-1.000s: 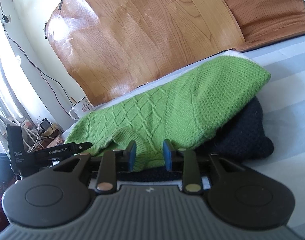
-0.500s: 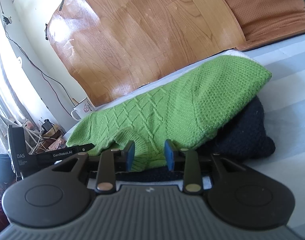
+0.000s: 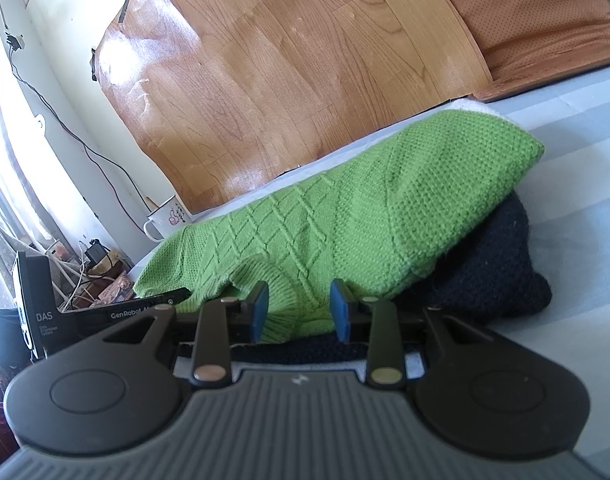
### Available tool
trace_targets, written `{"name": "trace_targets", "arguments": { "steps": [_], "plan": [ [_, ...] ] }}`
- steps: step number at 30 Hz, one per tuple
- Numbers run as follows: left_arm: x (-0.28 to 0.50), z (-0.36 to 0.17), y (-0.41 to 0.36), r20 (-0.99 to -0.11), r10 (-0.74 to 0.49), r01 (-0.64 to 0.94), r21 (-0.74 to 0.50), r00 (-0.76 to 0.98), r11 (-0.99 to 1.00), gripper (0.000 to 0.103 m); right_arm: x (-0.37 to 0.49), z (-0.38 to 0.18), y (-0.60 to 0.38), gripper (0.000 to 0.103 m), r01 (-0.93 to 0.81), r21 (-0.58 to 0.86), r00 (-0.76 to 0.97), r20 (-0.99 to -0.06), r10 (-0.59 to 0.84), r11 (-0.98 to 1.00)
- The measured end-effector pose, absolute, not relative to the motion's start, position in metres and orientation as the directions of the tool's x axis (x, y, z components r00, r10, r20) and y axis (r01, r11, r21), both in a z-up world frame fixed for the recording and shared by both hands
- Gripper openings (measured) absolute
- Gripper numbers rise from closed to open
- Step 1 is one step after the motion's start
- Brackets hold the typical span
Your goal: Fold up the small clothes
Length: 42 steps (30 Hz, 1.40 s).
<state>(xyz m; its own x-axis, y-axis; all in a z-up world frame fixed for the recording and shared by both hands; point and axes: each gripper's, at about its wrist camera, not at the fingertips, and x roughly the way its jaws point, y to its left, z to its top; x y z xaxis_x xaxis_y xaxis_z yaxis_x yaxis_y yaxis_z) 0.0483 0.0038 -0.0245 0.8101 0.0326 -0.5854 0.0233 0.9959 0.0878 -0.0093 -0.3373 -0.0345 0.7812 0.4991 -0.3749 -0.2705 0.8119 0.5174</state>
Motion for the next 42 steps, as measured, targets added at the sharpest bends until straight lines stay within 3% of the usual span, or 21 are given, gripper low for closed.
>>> {"name": "trace_targets", "arguments": {
  "steps": [5, 7, 9, 11, 16, 21, 28, 29, 30, 32, 33, 37, 42],
  "plan": [
    [0.048, -0.024, 0.003, -0.586, 0.032, 0.023, 0.087, 0.81, 0.996, 0.103, -0.013, -0.032, -0.339, 0.037, -0.26, 0.516, 0.786, -0.378, 0.49, 0.816],
    [0.048, -0.024, 0.003, -0.585, 0.033, 0.023, 0.088, 0.81, 0.996, 0.103, -0.022, -0.031, -0.348, 0.048, -0.246, 0.554, 0.79, -0.361, 0.496, 0.795],
    [0.049, -0.024, 0.004, -0.585, 0.032, 0.023, 0.087, 0.81, 0.996, 0.103, -0.039, -0.029, -0.364, 0.072, -0.211, 0.593, 0.817, -0.329, 0.473, 0.777],
    [0.049, -0.024, 0.004, -0.586, 0.029, 0.023, 0.082, 0.81, 0.996, 0.103, -0.058, -0.024, -0.384, 0.073, -0.143, 0.593, 0.859, -0.323, 0.397, 0.792],
    [0.045, -0.023, 0.003, -0.57, 0.03, 0.028, 0.093, 0.821, 0.995, 0.103, -0.084, -0.026, -0.433, 0.075, 0.09, 0.627, 0.876, -0.42, 0.239, 0.774],
    [0.035, -0.019, 0.006, -0.511, 0.007, 0.04, 0.081, 0.86, 0.996, 0.103, -0.065, -0.028, -0.442, 0.075, 0.129, 0.693, 0.86, -0.435, 0.268, 0.709],
    [0.03, -0.01, 0.033, -0.46, -0.033, -0.001, -0.073, 0.887, 0.997, 0.103, 0.0, -0.025, -0.416, 0.076, 0.094, 0.689, 0.834, -0.449, 0.321, 0.719],
    [0.032, -0.01, 0.037, -0.462, -0.033, -0.014, -0.1, 0.886, 0.995, 0.103, 0.007, -0.022, -0.407, 0.073, 0.082, 0.665, 0.835, -0.453, 0.313, 0.742],
    [0.033, -0.009, 0.041, -0.465, -0.033, -0.026, -0.12, 0.885, 0.992, 0.103, 0.013, -0.019, -0.404, 0.058, 0.072, 0.635, 0.828, -0.468, 0.309, 0.769],
    [0.035, -0.009, 0.049, -0.474, -0.035, -0.046, -0.159, 0.88, 0.986, 0.103, 0.021, -0.017, -0.392, 0.04, 0.086, 0.569, 0.811, -0.517, 0.274, 0.818],
    [0.036, -0.01, 0.053, -0.475, -0.038, -0.051, -0.174, 0.879, 0.983, 0.103, 0.023, -0.014, -0.39, 0.023, 0.099, 0.564, 0.805, -0.529, 0.267, 0.82],
    [0.035, -0.01, 0.064, -0.469, -0.055, -0.064, -0.233, 0.881, 0.97, 0.103, 0.016, 0.029, -0.381, 0.019, 0.037, 0.561, 0.836, -0.472, 0.282, 0.827],
    [0.03, -0.01, 0.085, -0.435, -0.052, -0.111, -0.34, 0.899, 0.934, 0.103, 0.008, 0.097, -0.294, 0.017, -0.223, 0.316, 0.85, -0.4, 0.343, 0.922]
  ]
}}
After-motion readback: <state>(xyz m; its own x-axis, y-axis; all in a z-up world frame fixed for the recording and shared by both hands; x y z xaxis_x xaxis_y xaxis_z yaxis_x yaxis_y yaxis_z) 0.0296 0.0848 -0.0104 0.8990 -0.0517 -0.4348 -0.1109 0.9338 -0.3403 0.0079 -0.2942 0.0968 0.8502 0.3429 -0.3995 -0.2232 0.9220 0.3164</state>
